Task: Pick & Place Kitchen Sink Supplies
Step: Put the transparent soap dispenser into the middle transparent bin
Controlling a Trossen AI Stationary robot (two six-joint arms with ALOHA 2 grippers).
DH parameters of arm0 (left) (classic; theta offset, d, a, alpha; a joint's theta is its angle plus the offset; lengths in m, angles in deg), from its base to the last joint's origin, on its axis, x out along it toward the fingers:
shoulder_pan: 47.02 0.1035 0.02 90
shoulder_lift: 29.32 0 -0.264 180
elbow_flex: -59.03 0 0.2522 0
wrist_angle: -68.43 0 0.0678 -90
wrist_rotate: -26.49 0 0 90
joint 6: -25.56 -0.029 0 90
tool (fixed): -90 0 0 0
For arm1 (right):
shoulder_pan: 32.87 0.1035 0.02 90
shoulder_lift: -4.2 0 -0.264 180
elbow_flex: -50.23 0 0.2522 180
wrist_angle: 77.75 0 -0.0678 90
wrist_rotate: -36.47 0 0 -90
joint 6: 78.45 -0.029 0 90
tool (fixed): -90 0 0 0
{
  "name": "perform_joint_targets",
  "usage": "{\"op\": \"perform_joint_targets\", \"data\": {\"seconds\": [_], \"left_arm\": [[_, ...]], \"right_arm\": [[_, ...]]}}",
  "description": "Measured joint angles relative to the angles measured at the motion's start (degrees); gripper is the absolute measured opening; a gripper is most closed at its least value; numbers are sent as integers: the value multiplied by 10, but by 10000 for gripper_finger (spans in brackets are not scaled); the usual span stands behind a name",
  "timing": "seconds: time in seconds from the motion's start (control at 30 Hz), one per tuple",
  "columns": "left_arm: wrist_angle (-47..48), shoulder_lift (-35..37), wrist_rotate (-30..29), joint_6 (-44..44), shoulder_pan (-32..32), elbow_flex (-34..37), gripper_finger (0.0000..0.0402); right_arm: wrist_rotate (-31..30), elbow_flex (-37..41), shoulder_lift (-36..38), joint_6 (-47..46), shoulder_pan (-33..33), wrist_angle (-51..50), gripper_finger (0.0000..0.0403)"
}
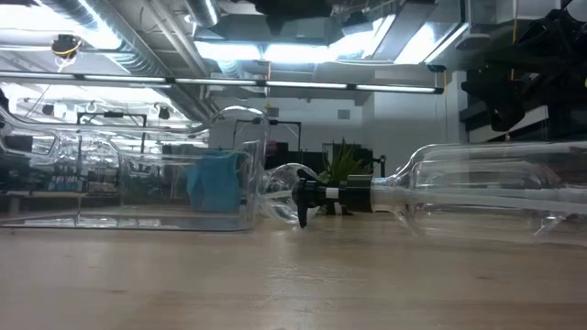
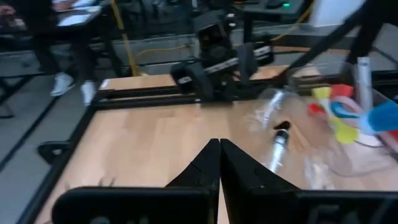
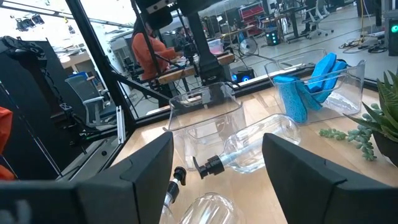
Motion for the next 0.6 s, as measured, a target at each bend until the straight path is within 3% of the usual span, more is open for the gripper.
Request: {"op": "perform_joint_targets", "data": {"seconds": [0.23, 0.6], "left_arm": [[22, -19, -13, 5, -4, -28, 2], [277, -173, 3, -116, -7, -230, 3]], "right_arm": [[0, 0, 0, 0, 0, 0, 245], [0, 0, 0, 0, 0, 0, 245]]}}
